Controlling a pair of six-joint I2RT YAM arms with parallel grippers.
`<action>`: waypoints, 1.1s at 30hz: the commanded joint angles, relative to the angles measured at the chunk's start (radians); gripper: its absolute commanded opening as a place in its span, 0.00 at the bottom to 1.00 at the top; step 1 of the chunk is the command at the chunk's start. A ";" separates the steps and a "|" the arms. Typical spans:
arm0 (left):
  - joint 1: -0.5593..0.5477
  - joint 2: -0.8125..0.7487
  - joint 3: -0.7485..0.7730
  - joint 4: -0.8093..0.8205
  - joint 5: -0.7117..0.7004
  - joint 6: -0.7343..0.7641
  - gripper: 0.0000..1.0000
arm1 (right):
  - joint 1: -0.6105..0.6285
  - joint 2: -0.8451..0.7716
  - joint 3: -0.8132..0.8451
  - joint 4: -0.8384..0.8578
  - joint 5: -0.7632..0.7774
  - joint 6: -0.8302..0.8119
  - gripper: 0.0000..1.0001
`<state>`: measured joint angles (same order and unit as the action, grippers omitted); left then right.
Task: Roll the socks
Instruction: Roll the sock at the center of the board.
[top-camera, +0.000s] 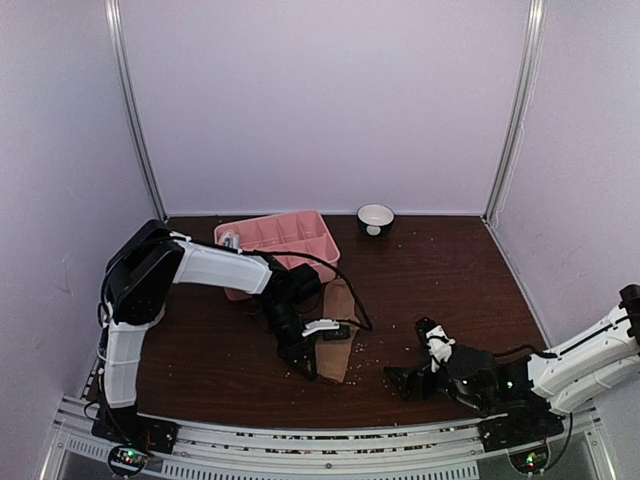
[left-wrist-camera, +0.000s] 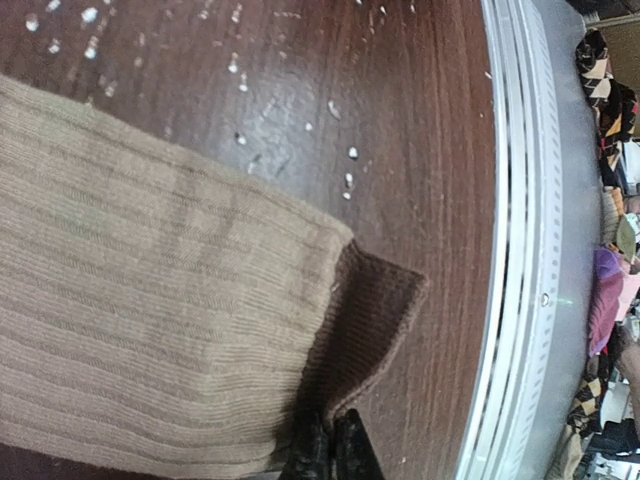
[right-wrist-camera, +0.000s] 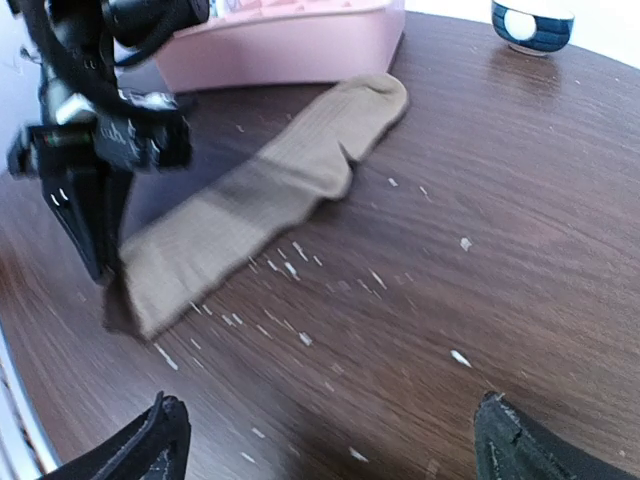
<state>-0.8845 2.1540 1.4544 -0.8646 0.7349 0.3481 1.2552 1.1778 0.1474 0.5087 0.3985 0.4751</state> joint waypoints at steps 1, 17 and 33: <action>-0.001 0.028 0.020 -0.043 0.039 0.024 0.00 | 0.011 0.038 -0.030 0.127 -0.043 -0.065 0.90; -0.001 0.076 0.041 -0.035 -0.048 -0.018 0.00 | 0.050 0.559 0.309 0.319 -0.330 -0.451 0.47; 0.001 0.073 0.031 -0.042 -0.031 0.003 0.00 | -0.020 0.672 0.424 0.201 -0.436 -0.482 0.20</action>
<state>-0.8845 2.1921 1.4887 -0.9100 0.7414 0.3347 1.2545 1.8347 0.5499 0.7460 0.0105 -0.0036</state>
